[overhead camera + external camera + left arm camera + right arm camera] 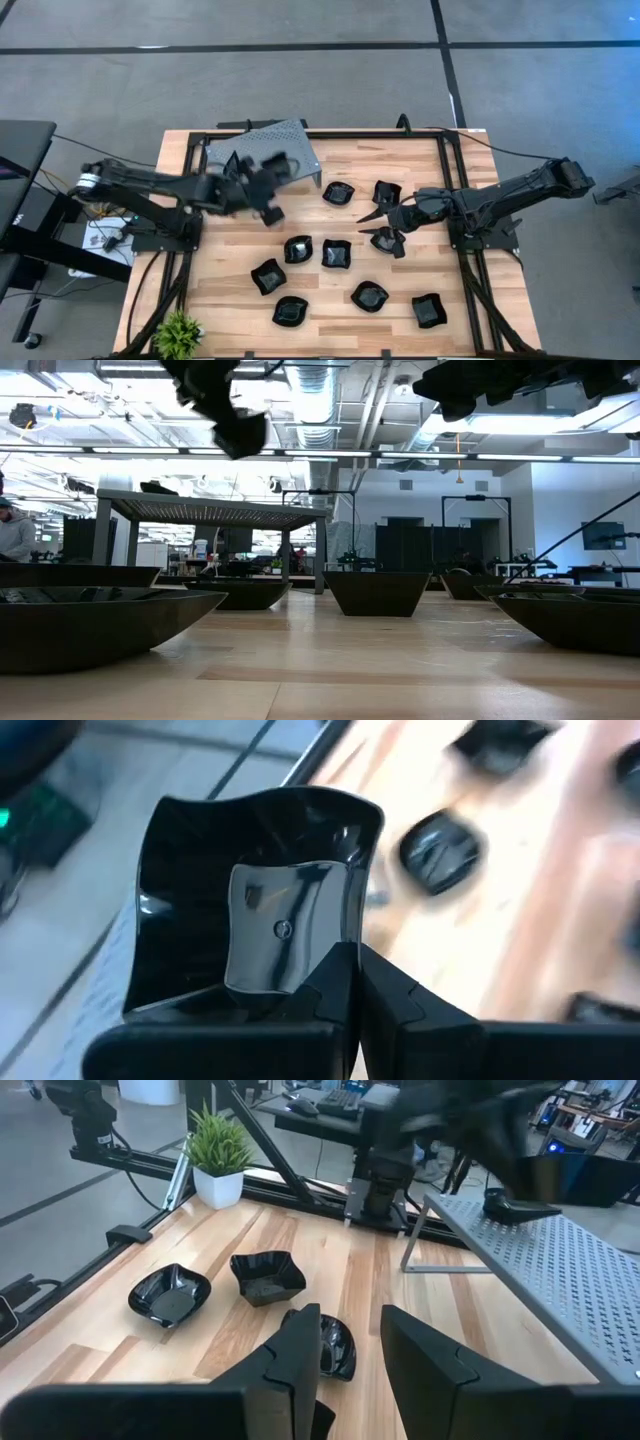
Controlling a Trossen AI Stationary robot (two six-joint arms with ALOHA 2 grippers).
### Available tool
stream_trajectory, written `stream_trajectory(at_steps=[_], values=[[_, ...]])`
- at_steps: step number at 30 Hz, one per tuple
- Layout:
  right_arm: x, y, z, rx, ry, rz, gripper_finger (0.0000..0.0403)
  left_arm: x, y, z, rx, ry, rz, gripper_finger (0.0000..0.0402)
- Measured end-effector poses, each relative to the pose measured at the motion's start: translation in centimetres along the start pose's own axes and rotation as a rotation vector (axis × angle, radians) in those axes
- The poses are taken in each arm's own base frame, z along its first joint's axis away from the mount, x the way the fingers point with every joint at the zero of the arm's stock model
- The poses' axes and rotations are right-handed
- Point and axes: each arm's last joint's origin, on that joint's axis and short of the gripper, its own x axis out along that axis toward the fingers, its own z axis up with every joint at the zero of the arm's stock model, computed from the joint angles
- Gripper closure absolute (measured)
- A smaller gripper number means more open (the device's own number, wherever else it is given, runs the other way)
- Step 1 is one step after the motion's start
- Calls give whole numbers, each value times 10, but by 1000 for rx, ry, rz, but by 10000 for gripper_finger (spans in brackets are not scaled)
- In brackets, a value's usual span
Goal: Pick & Place Mini shaped plates
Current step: Put the black distorted square plate on the shelf
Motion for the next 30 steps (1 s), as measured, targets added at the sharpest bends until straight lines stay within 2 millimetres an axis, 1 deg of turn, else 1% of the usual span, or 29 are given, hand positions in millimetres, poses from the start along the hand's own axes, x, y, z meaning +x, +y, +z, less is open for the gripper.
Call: stream_trajectory(at_steps=[2, 4, 8, 10, 17, 22, 25, 30], values=[[0, 0, 0, 0, 1, 0, 300, 4, 18, -9, -31, 47, 6, 394], [0, 0, 0, 0, 3, 1, 300, 11, 29, -19, -56, 84, -11, 394], [0, 0, 0, 0, 4, 1, 300, 26, 39, -42, -46, 173, -2, 394], [0, 0, 0, 0, 4, 2, 300, 30, 42, -47, -49, 191, 13, 394], [0, -1, -1, 1, 5, -3, 300, 40, 54, -56, -84, 227, 69, 391], [0, -1, -1, 2, 6, -6, 300, 44, 58, -61, -11, 253, 77, 384], [0, -1, 0, 2, 4, -6, 300, 43, 54, -58, 22, 221, 63, 371], [0, -1, 0, -39, -1, -6, 300, 43, 51, -52, 55, 164, 58, 337]])
